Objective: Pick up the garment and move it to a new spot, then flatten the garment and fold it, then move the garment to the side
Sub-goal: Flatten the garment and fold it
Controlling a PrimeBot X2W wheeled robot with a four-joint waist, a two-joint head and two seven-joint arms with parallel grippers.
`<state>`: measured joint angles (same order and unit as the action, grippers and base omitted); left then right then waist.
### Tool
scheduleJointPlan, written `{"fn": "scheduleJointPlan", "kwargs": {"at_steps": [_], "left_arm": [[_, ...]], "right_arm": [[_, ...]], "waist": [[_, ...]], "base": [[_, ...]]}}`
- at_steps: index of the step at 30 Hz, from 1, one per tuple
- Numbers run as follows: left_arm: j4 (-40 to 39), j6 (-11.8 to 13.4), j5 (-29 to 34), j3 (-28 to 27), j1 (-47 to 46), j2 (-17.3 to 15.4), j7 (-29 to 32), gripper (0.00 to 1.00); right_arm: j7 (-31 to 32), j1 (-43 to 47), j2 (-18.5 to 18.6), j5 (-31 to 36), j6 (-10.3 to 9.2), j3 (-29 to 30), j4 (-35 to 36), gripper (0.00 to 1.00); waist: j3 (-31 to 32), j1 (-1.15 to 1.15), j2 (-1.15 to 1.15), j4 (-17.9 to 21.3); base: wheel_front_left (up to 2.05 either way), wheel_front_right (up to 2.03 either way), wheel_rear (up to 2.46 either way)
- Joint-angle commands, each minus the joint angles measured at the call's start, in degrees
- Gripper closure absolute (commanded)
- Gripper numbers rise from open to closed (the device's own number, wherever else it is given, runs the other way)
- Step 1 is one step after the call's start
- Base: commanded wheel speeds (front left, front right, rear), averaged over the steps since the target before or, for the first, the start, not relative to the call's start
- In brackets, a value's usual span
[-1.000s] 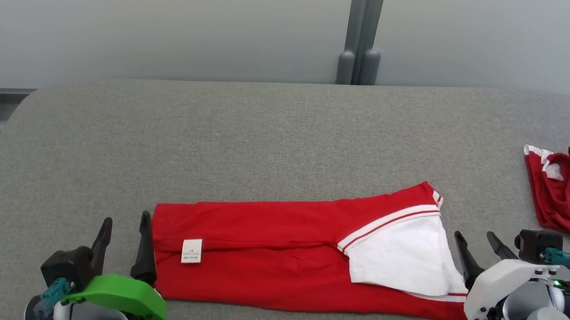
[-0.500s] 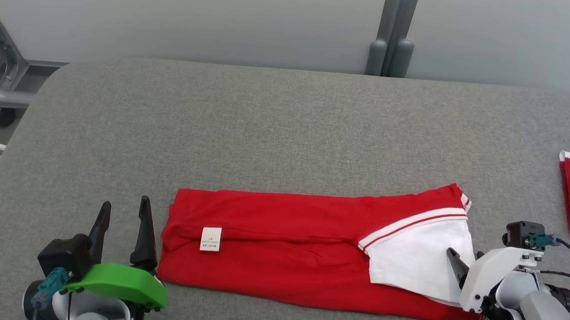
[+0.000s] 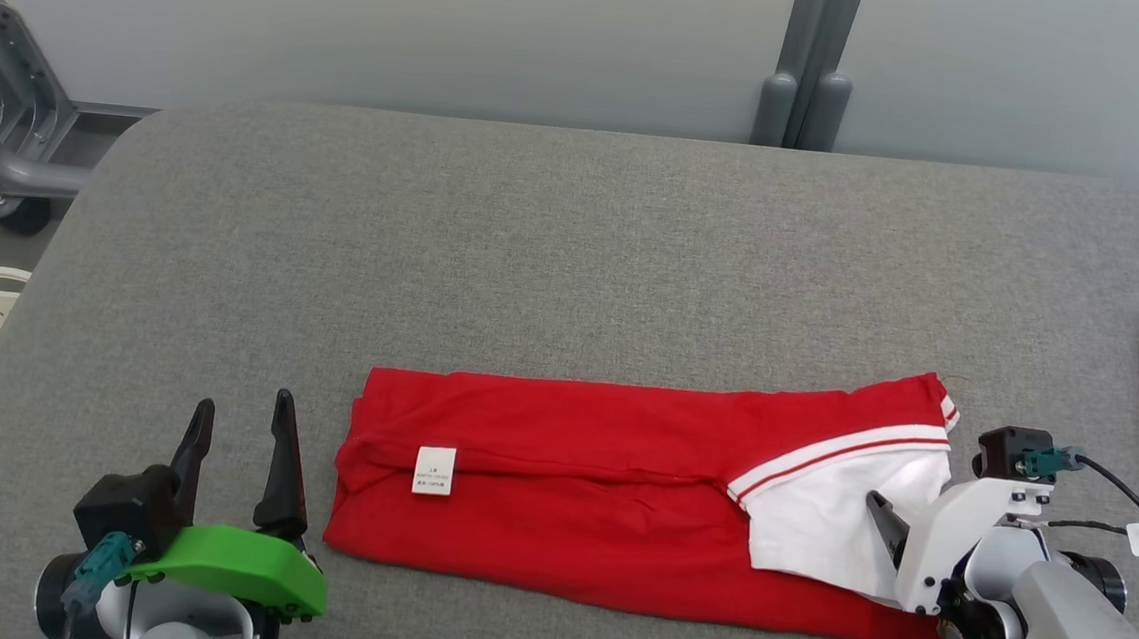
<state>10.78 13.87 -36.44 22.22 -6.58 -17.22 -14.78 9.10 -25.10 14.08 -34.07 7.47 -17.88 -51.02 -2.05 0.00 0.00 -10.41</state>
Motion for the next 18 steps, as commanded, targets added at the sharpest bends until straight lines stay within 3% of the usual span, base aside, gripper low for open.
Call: {"fn": "scheduleJointPlan", "kwargs": {"at_steps": [1, 2, 7, 18], "left_arm": [[0.00, 0.03, -0.07, -0.16, -0.76, -0.09, -0.44, 0.00], [0.03, 0.01, -0.12, -0.16, -0.77, -0.02, -0.45, 0.00], [0.09, 0.04, -0.42, -0.44, -0.53, 0.08, -0.47, 0.00], [-0.26, 0.29, -0.57, -0.99, 1.11, 0.29, -0.38, 0.00]], "right_arm": [[0.23, 0.32, -0.45, 0.59, 0.04, -1.23, -1.43, 0.38], [0.03, 0.11, -0.50, 0.79, 0.03, -1.85, -1.91, 0.55], [-1.41, -1.08, -0.32, 1.01, 0.00, -4.18, -3.69, 1.00], [-5.69, -4.35, 4.01, -1.21, -0.03, -4.47, -3.19, 1.00]], "waist": [[-0.02, 0.00, 0.00, 0.02], [-0.01, 0.00, 0.00, 0.04], [0.05, 0.00, 0.00, 0.53], [0.77, 0.00, 0.00, 3.77]], "base": [[0.00, 0.00, 0.00], [0.00, 0.00, 0.00], [0.00, 0.00, 0.00], [0.00, 0.00, 0.00]]}}
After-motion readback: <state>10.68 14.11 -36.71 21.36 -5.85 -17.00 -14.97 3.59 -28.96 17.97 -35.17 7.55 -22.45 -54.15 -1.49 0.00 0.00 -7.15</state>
